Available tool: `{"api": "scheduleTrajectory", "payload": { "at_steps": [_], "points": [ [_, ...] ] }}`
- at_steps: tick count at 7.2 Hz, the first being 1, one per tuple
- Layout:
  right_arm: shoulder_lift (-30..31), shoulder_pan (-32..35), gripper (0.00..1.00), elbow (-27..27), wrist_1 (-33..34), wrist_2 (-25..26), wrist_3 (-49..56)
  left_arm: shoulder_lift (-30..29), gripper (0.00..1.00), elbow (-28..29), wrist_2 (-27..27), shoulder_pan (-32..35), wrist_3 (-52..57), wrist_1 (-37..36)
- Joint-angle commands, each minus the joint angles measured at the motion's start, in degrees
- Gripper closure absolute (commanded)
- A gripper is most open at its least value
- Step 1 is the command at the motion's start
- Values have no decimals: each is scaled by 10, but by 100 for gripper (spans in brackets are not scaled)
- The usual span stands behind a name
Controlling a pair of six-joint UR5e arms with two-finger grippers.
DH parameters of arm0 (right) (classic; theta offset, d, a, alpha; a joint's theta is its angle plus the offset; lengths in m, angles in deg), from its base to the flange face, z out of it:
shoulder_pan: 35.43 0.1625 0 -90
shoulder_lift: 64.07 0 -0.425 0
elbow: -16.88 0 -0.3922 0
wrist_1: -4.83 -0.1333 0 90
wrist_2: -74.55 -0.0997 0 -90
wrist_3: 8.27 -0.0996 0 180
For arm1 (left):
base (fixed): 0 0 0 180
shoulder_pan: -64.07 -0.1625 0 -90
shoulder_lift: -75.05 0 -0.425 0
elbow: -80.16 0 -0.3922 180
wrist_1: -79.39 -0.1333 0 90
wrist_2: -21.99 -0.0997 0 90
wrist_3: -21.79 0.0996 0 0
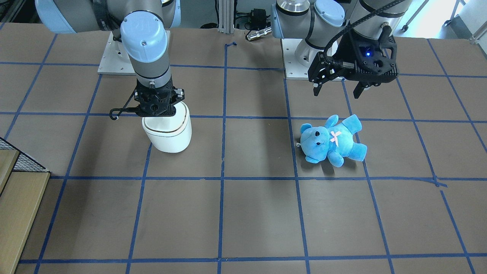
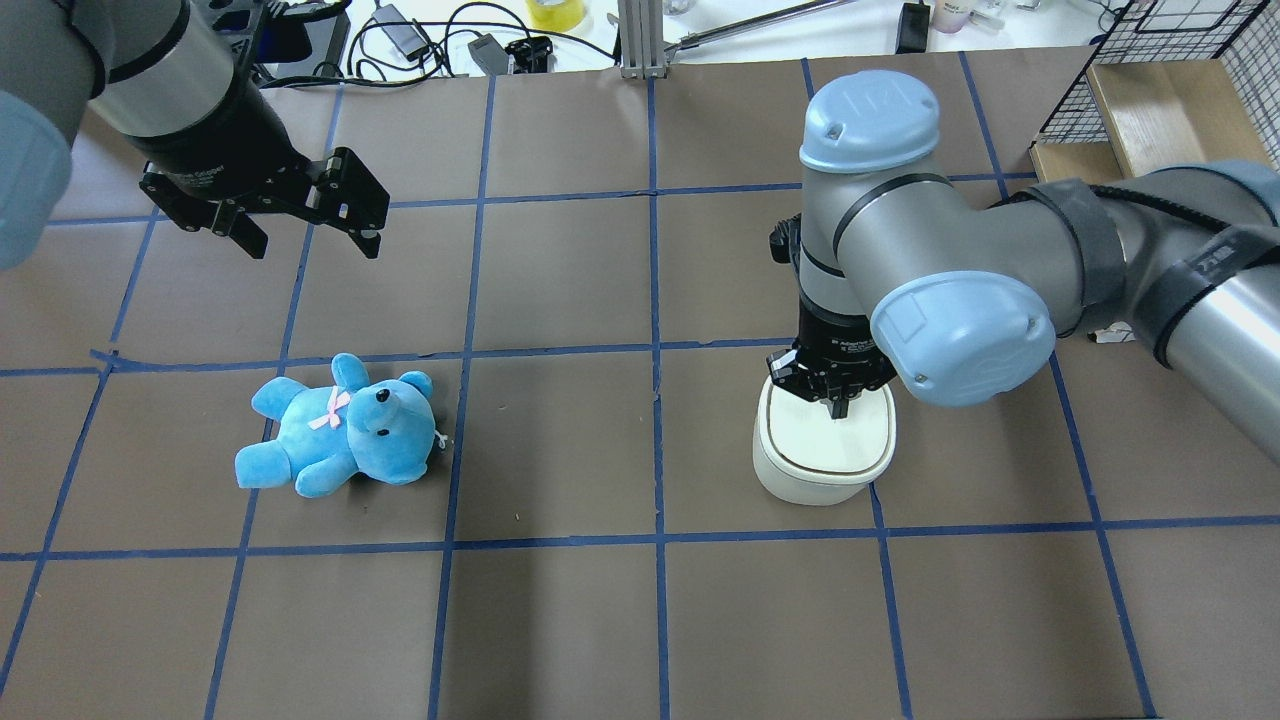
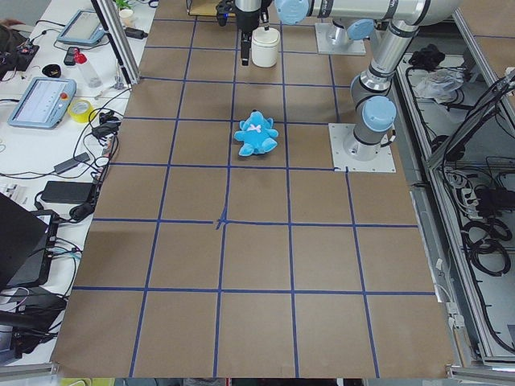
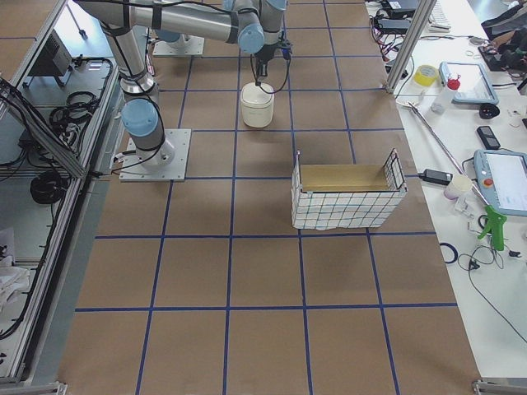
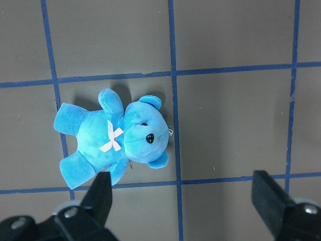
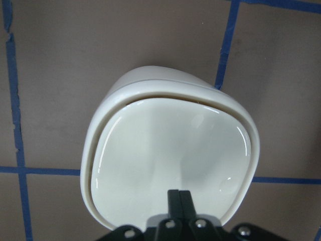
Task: Open trash can with right arm
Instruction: 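Press the lid's near edge with the right gripper to flip it open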
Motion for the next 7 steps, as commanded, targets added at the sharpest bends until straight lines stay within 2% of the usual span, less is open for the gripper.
{"api": "scheduleTrajectory", "payload": {
  "at_steps": [1, 3, 4, 5, 6, 7],
  "points": [
    [-13, 0, 100, -25, 34, 5, 1, 0, 0, 0, 0, 0, 0, 0],
    [-9, 1, 100, -17, 35, 6, 0, 0, 0, 0, 0, 0, 0, 0],
    [9, -2, 32, 19, 33, 7, 0, 0, 0, 0, 0, 0, 0, 0],
    [25, -2, 0, 80, 4, 7, -1, 0, 0, 0, 0, 0, 0, 0],
    [22, -4, 0, 132, -8, 0, -1, 0, 0, 0, 0, 0, 0, 0],
    [21, -12, 0, 162, -3, 0, 2, 0, 0, 0, 0, 0, 0, 0]
  ]
}}
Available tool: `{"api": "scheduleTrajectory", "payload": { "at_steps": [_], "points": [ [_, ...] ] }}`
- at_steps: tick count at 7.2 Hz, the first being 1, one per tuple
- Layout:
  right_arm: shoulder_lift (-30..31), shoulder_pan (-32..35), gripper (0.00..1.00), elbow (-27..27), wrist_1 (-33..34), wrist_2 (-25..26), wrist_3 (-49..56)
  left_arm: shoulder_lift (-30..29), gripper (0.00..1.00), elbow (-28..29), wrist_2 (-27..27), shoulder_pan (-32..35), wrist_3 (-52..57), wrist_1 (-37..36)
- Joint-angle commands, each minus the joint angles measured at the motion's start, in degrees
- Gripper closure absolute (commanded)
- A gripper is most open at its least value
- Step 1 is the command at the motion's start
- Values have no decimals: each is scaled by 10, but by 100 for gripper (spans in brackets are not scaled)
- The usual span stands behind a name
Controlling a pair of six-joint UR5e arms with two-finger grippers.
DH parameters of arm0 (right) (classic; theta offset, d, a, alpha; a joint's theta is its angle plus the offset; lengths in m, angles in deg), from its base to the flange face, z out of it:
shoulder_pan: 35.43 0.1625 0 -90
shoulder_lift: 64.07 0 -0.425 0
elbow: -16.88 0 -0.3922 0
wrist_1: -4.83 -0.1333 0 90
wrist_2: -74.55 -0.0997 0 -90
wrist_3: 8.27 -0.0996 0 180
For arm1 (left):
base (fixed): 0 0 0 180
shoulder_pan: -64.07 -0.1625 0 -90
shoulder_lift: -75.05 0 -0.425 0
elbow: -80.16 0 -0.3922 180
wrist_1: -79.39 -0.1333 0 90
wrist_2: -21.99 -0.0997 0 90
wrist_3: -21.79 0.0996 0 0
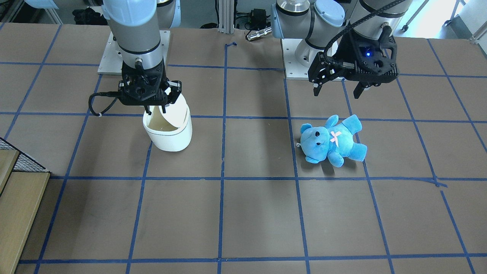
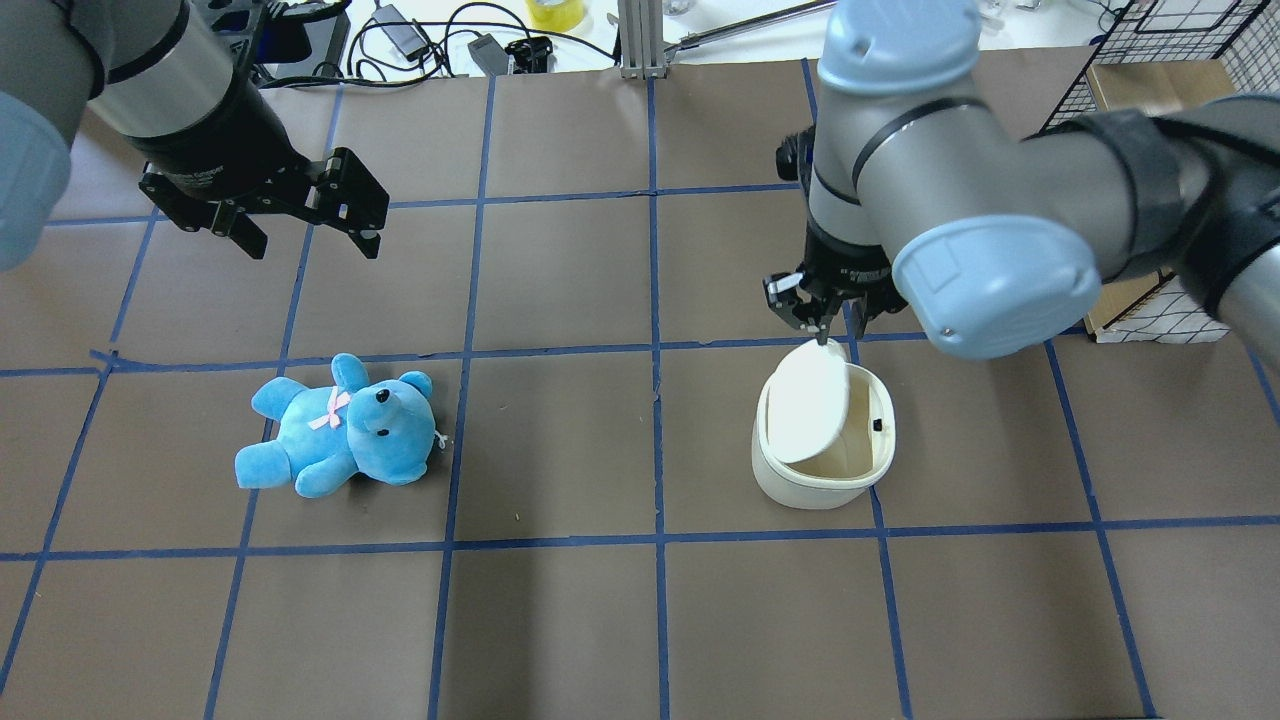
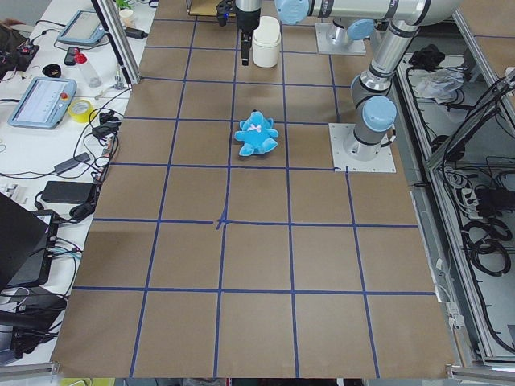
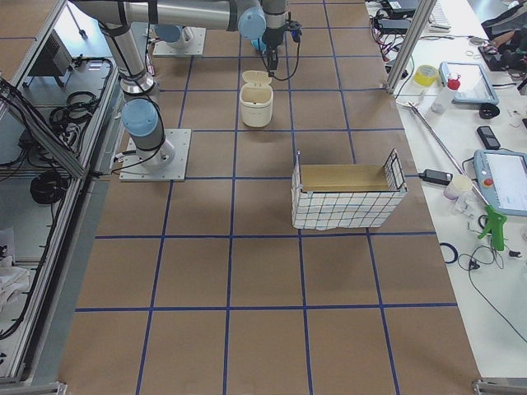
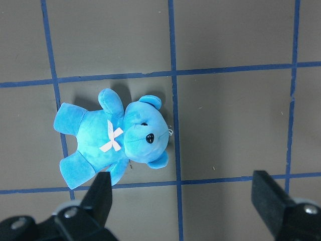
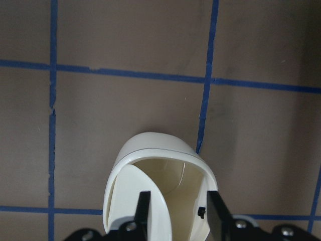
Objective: Open trash can with right arm
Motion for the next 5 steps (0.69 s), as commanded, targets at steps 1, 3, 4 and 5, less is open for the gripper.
{"api": "scheduleTrajectory", "payload": {
  "at_steps": [1, 3, 4, 5],
  "points": [
    [1, -19, 0, 70, -4, -5, 3, 0, 0, 0, -1, 0, 0, 0],
    [0, -74, 0, 93, -4, -93, 70, 0, 0, 0, 0, 0, 0, 0],
    [1, -78, 0, 94, -10, -88, 90, 0, 0, 0, -1, 0, 0, 0],
    [4, -77, 0, 91, -12, -71, 86, 0, 0, 0, 0, 0, 0, 0]
  ]
}}
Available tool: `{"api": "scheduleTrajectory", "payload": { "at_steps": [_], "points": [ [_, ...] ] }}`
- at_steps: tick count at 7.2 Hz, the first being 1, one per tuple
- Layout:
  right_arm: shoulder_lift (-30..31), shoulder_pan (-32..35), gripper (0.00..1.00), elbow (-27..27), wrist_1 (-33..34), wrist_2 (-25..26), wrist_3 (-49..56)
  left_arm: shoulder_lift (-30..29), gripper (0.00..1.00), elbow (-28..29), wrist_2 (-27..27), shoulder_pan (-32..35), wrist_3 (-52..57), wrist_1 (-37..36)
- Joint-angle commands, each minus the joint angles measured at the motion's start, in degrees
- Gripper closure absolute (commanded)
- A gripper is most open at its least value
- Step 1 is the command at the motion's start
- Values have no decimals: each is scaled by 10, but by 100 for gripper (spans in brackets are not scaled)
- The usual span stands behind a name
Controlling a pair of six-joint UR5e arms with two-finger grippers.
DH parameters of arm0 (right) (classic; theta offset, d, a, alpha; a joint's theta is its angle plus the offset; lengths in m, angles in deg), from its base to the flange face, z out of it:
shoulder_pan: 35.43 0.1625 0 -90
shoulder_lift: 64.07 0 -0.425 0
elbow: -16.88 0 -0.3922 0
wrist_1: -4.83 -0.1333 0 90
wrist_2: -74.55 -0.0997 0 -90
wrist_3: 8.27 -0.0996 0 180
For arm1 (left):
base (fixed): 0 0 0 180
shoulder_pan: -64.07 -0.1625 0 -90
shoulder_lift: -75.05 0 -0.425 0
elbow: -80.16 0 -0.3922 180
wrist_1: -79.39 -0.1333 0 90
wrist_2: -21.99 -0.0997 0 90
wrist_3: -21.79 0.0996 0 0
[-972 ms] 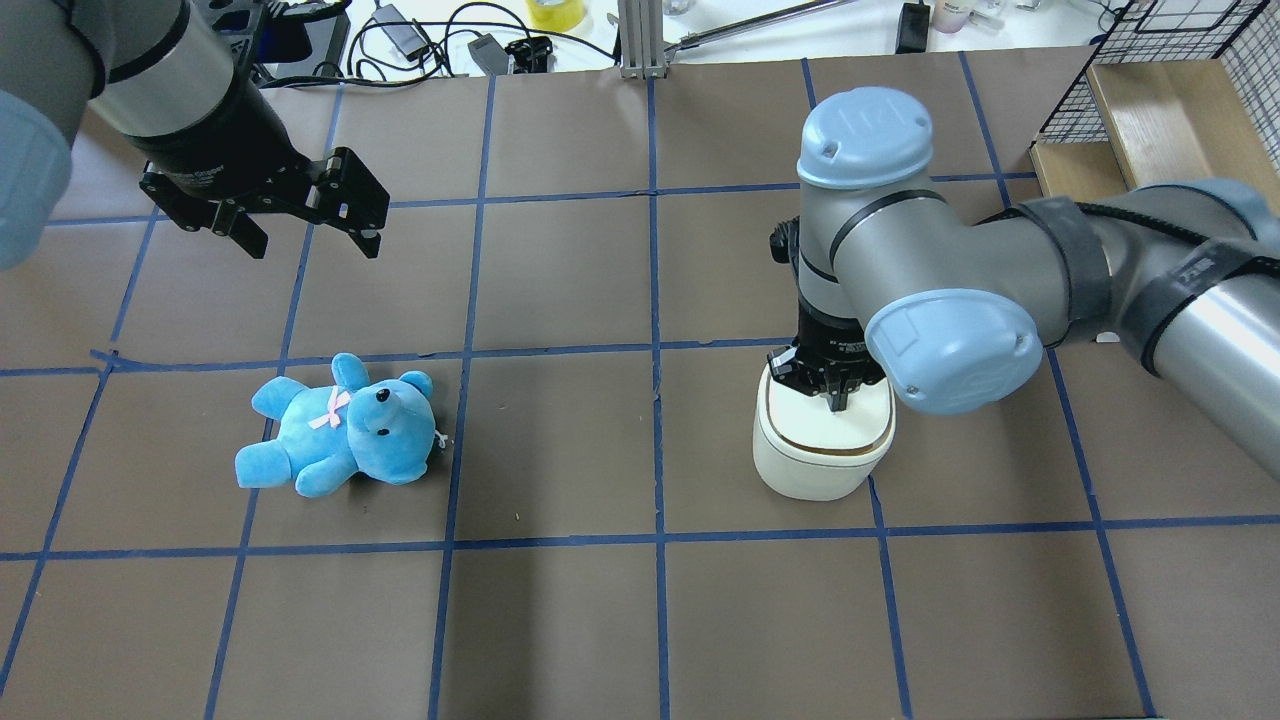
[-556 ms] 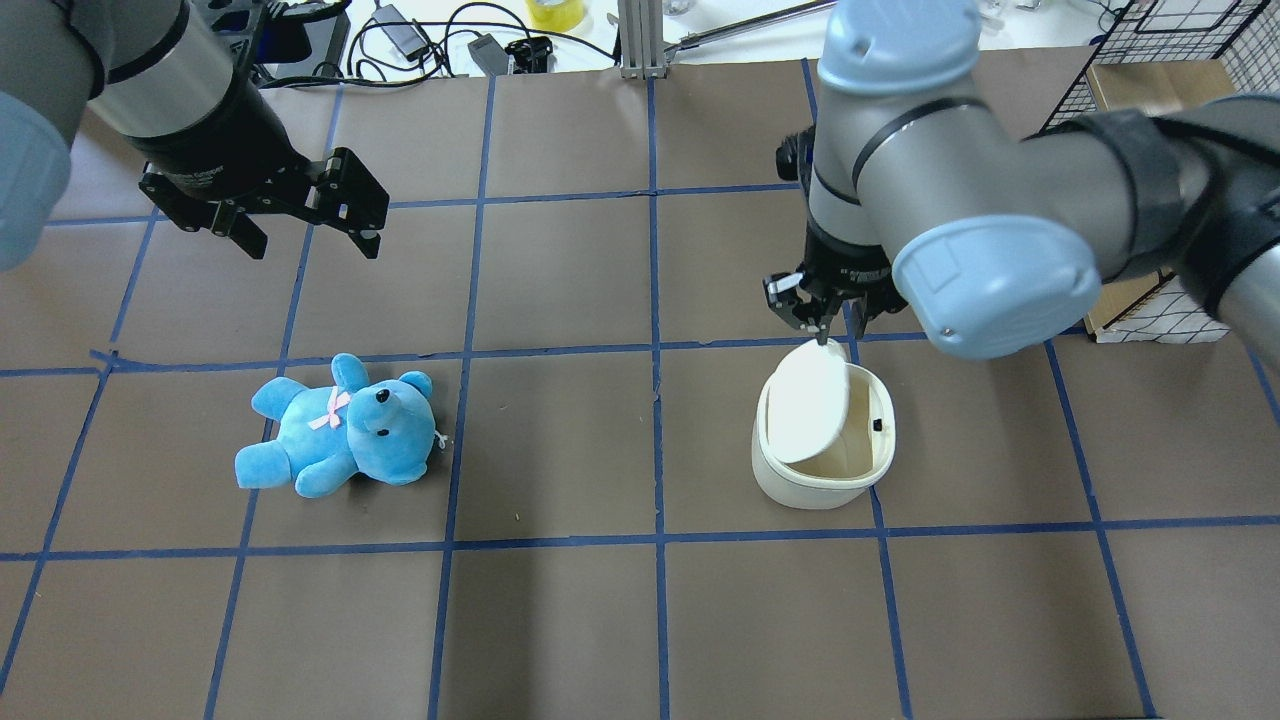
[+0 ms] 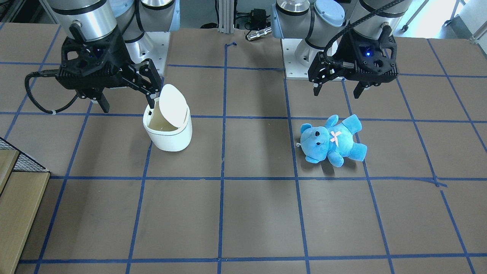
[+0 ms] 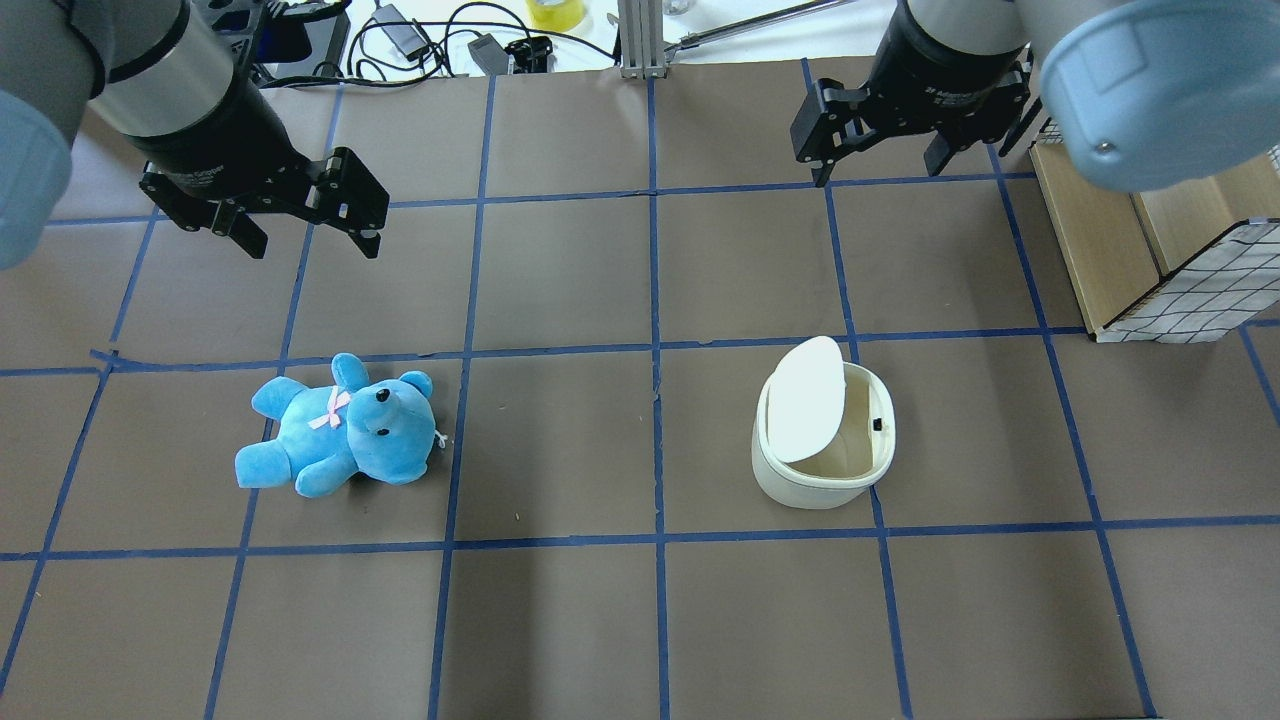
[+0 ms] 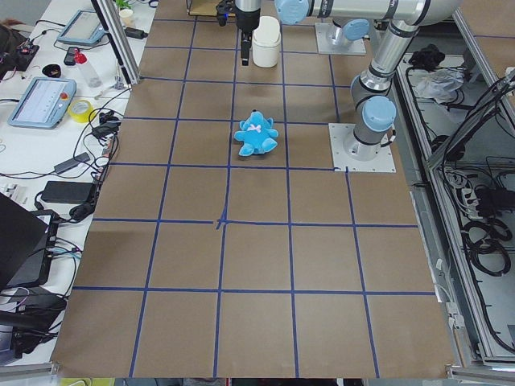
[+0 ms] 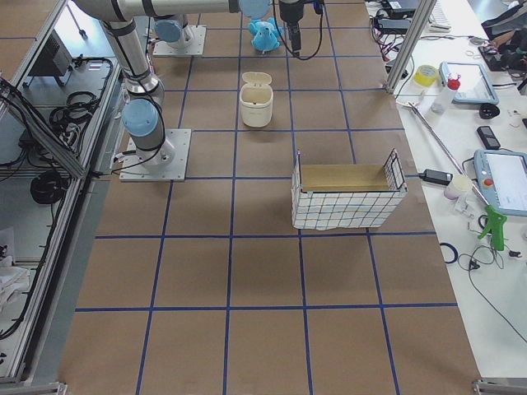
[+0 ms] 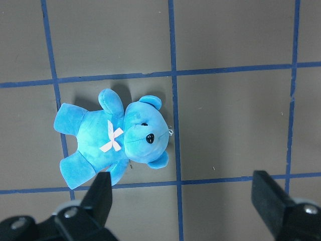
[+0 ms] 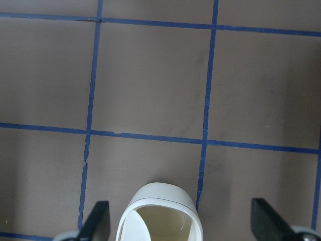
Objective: Open trash can with right arm
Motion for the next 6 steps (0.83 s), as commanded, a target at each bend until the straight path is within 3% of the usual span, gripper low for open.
{"api": "scheduleTrajectory", "payload": {
  "at_steps": [1, 3, 6],
  "points": [
    [4, -5, 0, 0, -4, 7, 10, 0, 0, 0, 0, 0, 0, 0],
    [6, -5, 0, 5, -51, 11, 5, 0, 0, 0, 0, 0, 0, 0],
    [6, -5, 0, 6, -52, 23, -26, 0, 0, 0, 0, 0, 0, 0]
  ]
}}
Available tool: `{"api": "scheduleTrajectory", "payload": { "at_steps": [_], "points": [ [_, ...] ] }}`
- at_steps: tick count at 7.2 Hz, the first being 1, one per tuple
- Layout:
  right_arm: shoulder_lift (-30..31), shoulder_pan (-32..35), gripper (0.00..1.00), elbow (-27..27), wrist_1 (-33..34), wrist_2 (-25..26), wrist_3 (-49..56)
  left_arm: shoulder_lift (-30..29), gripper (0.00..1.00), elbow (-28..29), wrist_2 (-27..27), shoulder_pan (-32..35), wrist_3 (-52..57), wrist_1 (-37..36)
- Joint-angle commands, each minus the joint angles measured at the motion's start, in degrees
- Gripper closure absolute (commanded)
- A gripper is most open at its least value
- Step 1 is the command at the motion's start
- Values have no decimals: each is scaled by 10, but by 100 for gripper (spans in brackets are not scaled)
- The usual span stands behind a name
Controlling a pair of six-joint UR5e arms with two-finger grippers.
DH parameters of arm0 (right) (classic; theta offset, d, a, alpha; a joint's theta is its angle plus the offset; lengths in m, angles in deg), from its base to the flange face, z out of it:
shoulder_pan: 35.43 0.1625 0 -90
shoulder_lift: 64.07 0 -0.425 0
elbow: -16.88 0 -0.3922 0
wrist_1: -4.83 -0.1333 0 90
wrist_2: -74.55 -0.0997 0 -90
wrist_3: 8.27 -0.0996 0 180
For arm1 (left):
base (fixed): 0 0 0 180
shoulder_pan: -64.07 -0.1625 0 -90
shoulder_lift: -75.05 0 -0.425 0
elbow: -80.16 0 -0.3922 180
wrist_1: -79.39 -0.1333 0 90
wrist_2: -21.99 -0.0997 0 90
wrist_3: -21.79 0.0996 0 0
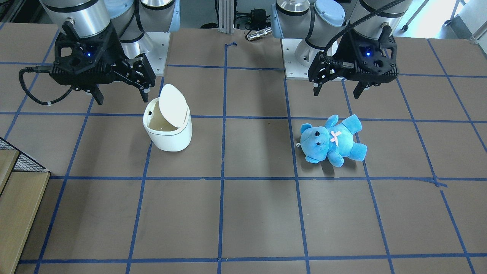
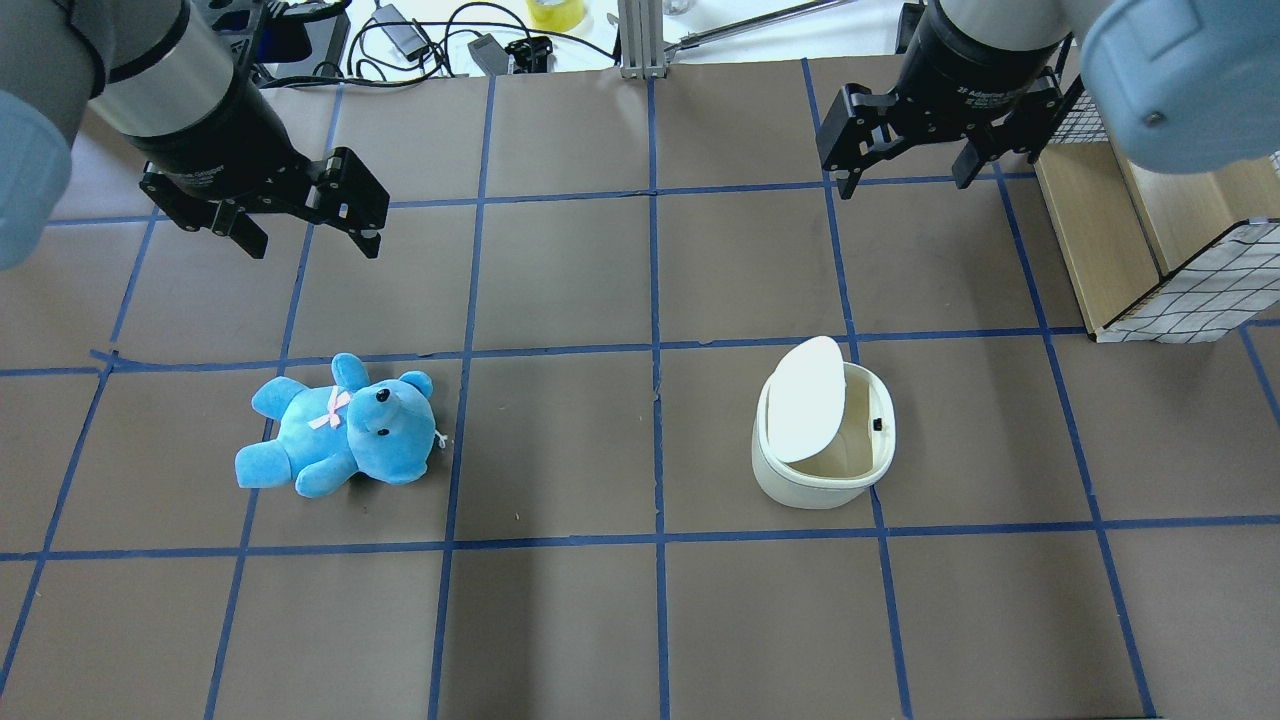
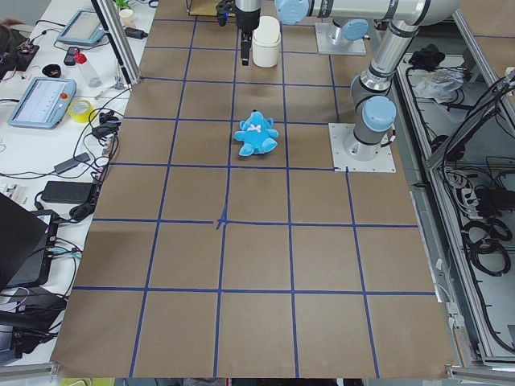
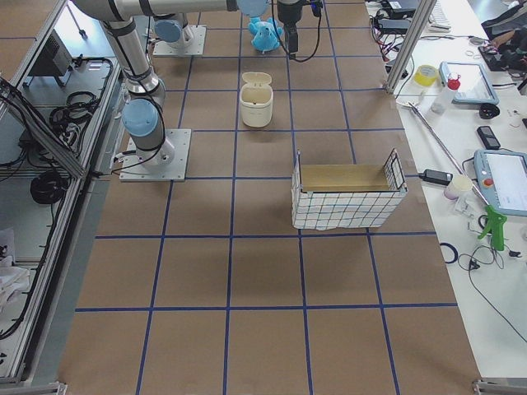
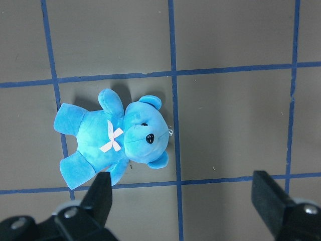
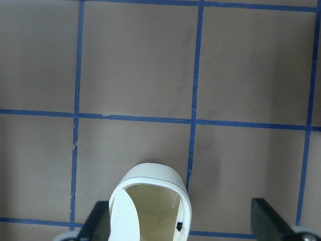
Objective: Open trash can with right arm
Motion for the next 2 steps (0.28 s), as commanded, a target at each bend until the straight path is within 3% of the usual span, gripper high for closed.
{"api": "scheduleTrajectory", "payload": {
  "at_steps": [1, 2],
  "points": [
    [0, 0, 0, -1, -2, 6, -7, 0, 0, 0, 0, 0, 0, 0],
    [0, 0, 0, -1, -2, 6, -8, 0, 0, 0, 0, 0, 0, 0]
  ]
}}
